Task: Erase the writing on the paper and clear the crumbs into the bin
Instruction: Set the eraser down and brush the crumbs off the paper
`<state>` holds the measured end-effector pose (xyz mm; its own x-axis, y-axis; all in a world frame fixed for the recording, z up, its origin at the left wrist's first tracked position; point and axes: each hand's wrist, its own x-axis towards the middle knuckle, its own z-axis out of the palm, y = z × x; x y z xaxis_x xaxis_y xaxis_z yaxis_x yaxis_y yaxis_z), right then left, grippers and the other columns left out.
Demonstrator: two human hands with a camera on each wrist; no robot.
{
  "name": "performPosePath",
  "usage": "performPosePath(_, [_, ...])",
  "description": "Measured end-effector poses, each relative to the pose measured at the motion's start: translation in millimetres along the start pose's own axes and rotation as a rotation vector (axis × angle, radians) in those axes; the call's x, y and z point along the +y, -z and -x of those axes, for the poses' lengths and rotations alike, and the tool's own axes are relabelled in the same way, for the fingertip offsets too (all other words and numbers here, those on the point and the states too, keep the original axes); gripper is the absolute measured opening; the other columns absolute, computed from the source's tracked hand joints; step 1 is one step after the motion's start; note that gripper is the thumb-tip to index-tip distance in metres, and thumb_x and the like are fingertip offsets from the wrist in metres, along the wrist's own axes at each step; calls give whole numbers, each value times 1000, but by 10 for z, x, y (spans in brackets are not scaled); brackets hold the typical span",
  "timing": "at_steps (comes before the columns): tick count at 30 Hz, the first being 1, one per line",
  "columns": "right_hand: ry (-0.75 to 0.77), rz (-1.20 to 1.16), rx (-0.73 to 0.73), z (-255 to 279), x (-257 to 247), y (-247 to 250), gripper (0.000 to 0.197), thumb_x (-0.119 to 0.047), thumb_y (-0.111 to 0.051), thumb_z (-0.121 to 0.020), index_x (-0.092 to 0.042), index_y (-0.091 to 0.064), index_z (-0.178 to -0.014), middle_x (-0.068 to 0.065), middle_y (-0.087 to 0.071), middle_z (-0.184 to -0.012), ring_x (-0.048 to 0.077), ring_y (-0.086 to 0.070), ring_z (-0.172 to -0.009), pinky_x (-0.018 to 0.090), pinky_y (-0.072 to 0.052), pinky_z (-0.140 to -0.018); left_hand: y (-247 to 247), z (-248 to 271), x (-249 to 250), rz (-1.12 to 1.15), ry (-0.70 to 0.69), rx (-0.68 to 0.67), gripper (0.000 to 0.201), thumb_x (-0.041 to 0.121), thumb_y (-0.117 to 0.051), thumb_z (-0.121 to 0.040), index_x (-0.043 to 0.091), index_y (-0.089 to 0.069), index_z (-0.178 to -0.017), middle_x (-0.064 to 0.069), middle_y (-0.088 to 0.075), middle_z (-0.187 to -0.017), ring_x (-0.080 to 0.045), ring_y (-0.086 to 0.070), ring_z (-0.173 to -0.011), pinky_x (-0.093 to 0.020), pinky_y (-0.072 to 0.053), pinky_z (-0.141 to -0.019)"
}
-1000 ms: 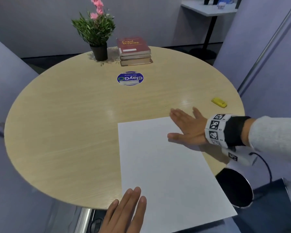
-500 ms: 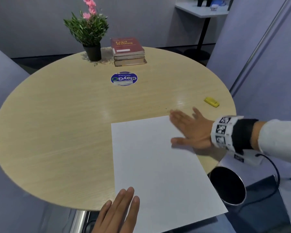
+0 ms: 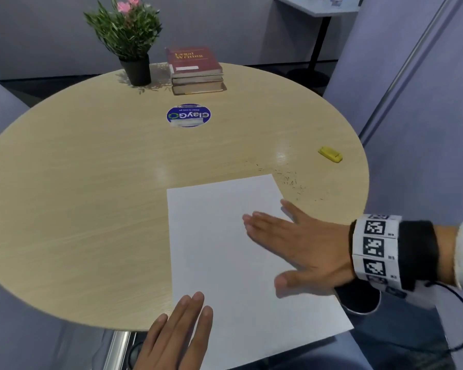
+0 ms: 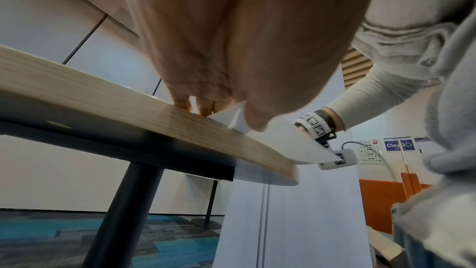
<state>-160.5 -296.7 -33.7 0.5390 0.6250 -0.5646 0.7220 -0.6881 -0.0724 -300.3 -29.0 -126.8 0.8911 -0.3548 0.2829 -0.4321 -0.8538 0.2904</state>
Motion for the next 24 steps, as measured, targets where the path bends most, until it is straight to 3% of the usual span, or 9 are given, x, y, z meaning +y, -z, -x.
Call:
performPosePath(2, [30, -51, -4, 14, -44, -59, 91, -79, -4, -80, -26, 33, -144, -16, 43, -147, 0, 39, -135, 43, 29, -110, 54, -6, -7, 16, -1, -20, 47, 27, -39, -74, 22, -54, -118, 0, -63, -124, -9, -46, -123, -27, -27, -103])
performPosePath(4, [-154, -80, 26, -31, 224, 34, 90, -79, -1, -80, -26, 34, -143, -13, 39, -151, 4, 35, -138, 48, 20, -116, 117, -1, -36, -10, -41, -63, 45, 39, -30, -87, 21, -52, -122, -1, -60, -129, -12, -43, -127, -28, -24, -104])
performPosePath(7, [-346, -55, 45, -84, 508, 317, 109, -88, 18, -62, -20, 29, -146, -6, 33, -155, 6, 32, -140, 51, 13, -118, 191, 34, -67, -45, -70, -122, 57, 57, -23, -93, 19, -51, -125, -2, -53, -135, -17, -42, -128, -28, -20, -107])
performPosePath(10, [-86, 35, 74, -303, 1, 514, 102, -85, 5, -71, -21, 29, -146, -10, 38, -151, 5, 33, -140, 50, 18, -116, 267, 46, -57, -66, -82, -65, 49, 46, -20, -97, 18, -51, -123, -1, -49, -138, -17, -46, -123, -27, -20, -108])
performPosePath(13, [269, 89, 89, -699, -797, 584, 90, -76, -11, -86, -21, 24, -148, -11, 34, -152, 7, 29, -143, 47, 24, -112, 231, 82, -91, -123, -113, -38, 43, 35, -20, -100, 16, -48, -127, -2, -54, -134, -18, -50, -124, -32, -35, -103])
performPosePath(15, [349, 90, 61, -948, -1080, 530, 86, -72, -18, -90, -22, 21, -149, -10, 29, -156, 7, 24, -145, 50, 22, -114, 195, 83, -125, -146, -107, -32, 39, 30, -18, -102, 17, -46, -126, -7, -63, -123, -20, -57, -116, -33, -44, -97])
performPosePath(17, [267, 54, 76, -1060, -958, 487, 85, -74, -17, -90, -27, 20, -150, -14, 27, -156, 4, 23, -145, 49, 20, -115, 163, 112, -128, -155, -103, -42, 41, 30, -18, -102, 14, -48, -125, -9, -65, -120, -26, -62, -112, -37, -47, -94])
performPosePath(22, [-212, 5, 80, -1043, -139, 675, 103, -84, -9, -76, -19, 21, -149, -6, 27, -158, 8, 22, -146, 51, 11, -118, 165, 170, -93, -124, -76, -60, 55, 52, -22, -97, 14, -49, -128, -8, -53, -135, -27, -49, -126, -36, -32, -104])
performPosePath(24, [-121, 54, 125, -1077, -332, 670, 107, -87, -5, -73, -16, 21, -149, -3, 28, -157, 11, 22, -146, 55, 11, -117, 179, 127, -93, -81, -54, -113, 49, 46, -25, -96, 17, -48, -128, -6, -55, -134, -24, -53, -124, -34, -32, -102])
